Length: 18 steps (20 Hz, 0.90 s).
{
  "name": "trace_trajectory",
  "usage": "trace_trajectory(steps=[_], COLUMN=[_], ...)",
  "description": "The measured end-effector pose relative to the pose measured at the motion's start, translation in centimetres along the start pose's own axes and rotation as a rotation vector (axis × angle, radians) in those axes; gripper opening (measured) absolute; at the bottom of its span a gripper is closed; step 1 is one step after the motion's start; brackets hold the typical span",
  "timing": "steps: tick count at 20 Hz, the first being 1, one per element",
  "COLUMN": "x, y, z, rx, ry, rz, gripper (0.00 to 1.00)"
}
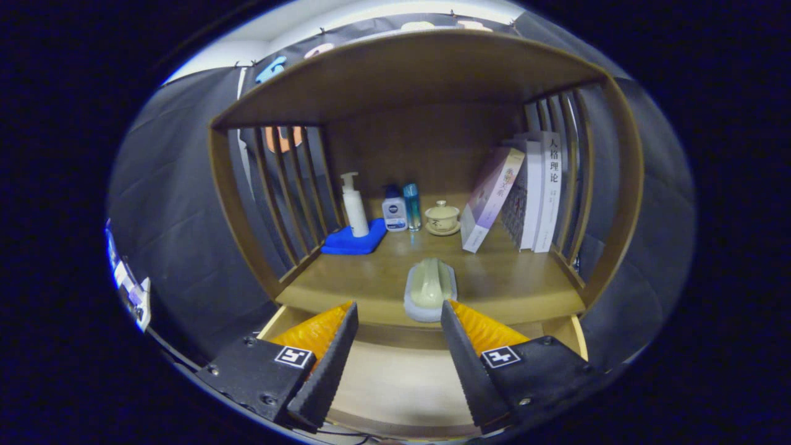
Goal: Pull open the drawer, take out the items inside it, and place them on the countertop above the cabinet.
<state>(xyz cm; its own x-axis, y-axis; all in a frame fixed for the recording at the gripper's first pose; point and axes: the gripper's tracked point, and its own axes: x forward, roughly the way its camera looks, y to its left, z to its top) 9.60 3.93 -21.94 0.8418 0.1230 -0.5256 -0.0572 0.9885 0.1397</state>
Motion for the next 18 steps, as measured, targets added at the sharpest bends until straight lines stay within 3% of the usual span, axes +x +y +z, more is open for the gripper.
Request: trace_trajectory(steps=[9, 18], x=[-5.8, -8.5], y=[1.0, 1.8], z=[-7.9, -16.9], rx=[-0.083, -0.037], ry=[-0.070, -0.018], rz=[-0.052, -0.065], gripper=[0.87, 0.87])
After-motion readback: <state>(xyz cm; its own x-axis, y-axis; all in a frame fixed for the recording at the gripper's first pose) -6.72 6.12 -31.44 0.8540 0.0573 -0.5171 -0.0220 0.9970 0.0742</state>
